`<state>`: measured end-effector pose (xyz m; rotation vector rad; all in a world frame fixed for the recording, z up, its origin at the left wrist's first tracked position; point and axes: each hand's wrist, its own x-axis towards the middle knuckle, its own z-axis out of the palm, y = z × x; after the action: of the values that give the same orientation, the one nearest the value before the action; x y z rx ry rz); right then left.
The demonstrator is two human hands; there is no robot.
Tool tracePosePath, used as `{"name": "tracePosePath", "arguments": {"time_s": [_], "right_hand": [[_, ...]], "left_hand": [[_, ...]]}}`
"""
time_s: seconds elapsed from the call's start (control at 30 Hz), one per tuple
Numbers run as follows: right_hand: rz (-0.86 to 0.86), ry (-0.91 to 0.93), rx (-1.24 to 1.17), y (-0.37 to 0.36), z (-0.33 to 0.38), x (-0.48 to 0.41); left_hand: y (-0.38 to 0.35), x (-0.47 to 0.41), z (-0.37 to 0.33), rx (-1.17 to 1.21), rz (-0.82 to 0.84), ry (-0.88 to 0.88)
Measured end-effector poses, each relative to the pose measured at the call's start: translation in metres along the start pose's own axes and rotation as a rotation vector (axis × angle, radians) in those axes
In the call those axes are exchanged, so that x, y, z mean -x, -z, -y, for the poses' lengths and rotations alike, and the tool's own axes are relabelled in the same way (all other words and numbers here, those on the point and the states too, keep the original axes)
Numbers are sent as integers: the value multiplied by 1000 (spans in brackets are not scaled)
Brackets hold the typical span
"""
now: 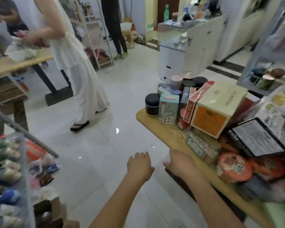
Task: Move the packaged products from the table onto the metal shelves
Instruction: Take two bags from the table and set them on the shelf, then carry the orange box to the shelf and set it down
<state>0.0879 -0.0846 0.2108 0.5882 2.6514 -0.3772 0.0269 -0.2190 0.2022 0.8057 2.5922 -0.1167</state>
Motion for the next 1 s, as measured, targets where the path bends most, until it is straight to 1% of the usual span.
{"name": "tracePosePath", "arguments": {"time_s": [0.1, 0.33, 0.47, 0.57, 0.63, 0.77, 0.8, 0.87, 0.93, 1.0], "right_hand": [[-82, -55, -49, 7, -40, -1], [-133, -69, -63, 21, -109, -10], [-109, -104, -88, 30, -134, -8], [-160, -137, -130, 39, -153, -9], [-198, -159, -163, 50, -163, -9], [-258, -245, -245, 86, -176, -15], [-287, -278, -283, 96, -180, -19], [-401, -334, -394, 119, -184, -31], [-525, -383, -523, 144, -189, -46], [-637, -403, -721, 167, -198, -72]], "left_hand": [[3, -18, -46, -11, -1, -78], [19, -53, -118, -69, 4, -176], [22, -74, -141, -59, -8, -201], [30, -93, -150, -52, -26, -216], [41, -110, -151, -33, -69, -224], [68, -154, -142, 135, -213, -201], [75, -166, -139, 186, -256, -206], [88, -188, -134, 276, -314, -240], [99, -209, -131, 374, -294, -277], [107, -226, -130, 494, -234, -324]]}}
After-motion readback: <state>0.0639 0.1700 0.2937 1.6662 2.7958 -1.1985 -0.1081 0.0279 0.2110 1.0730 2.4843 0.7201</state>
